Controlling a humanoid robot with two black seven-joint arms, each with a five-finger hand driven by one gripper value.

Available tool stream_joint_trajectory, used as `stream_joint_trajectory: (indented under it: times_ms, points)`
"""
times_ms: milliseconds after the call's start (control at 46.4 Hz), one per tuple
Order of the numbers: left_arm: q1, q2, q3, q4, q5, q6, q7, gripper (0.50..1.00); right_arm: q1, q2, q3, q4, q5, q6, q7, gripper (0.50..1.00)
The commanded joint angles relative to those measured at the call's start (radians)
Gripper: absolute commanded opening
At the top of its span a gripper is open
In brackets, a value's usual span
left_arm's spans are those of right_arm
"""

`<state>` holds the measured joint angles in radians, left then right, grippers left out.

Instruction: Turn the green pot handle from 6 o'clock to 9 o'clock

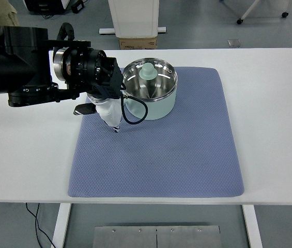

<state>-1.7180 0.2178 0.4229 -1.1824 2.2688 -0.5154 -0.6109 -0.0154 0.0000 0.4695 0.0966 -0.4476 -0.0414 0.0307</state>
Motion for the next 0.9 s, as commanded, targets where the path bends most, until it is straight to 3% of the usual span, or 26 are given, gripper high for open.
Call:
stream_joint_trajectory:
  times_ms: [0, 883]
  points:
    - [0.000, 0.000, 0.017, 0.001, 0.000, 0.000, 0.000, 1.000, 0.000, 0.000, 0.000, 0.000, 0.000, 0.000, 0.000, 1.000]
    - [0.000, -0.038, 0.086, 0.116, 0.000, 0.008, 0.000, 1.000, 0.000, 0.000, 0.000, 0.000, 0.001, 0.000, 0.000, 1.000]
